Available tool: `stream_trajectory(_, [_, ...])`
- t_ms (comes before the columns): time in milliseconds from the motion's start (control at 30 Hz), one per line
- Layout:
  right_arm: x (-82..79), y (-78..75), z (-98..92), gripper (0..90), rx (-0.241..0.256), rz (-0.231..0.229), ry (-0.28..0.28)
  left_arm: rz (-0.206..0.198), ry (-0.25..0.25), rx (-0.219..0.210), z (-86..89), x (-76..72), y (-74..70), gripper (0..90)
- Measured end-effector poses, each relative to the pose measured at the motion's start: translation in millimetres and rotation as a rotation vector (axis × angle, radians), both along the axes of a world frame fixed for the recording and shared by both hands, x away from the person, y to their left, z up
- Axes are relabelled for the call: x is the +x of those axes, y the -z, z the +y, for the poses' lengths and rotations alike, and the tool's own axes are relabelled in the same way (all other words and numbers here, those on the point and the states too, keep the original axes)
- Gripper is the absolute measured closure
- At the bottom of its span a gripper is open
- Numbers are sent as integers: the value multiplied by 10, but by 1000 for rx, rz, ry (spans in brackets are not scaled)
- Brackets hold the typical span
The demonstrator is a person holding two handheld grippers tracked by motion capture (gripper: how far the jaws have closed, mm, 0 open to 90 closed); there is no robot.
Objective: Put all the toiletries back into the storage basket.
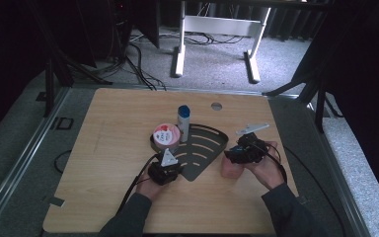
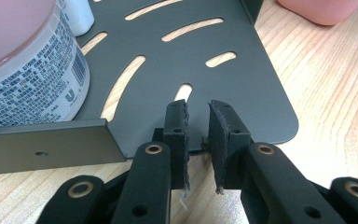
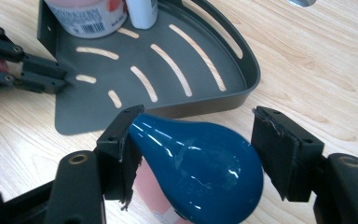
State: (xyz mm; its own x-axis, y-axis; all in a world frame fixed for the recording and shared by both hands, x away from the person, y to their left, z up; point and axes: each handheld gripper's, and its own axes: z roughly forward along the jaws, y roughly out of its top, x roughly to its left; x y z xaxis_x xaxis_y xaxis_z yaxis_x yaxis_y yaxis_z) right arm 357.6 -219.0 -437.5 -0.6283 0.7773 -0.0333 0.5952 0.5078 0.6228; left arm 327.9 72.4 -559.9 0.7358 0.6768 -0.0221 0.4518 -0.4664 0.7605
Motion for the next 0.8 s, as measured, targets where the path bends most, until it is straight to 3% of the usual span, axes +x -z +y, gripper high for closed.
stream_trajectory(267, [-51, 108, -49, 353, 60, -33, 51, 0, 1, 0, 1, 1, 0, 777])
stream_trajectory(467, [-55, 164, -60, 375, 63, -47, 93, 1, 0, -1, 0, 0, 1, 777])
stream_trajectory(600, [-41, 191, -74, 411, 91, -45, 121, 1, 1, 0, 0, 0, 0, 777])
stream_trajectory(800, [-67, 154, -32, 507, 98, -67, 115, -1, 0, 0, 0, 0, 0, 777])
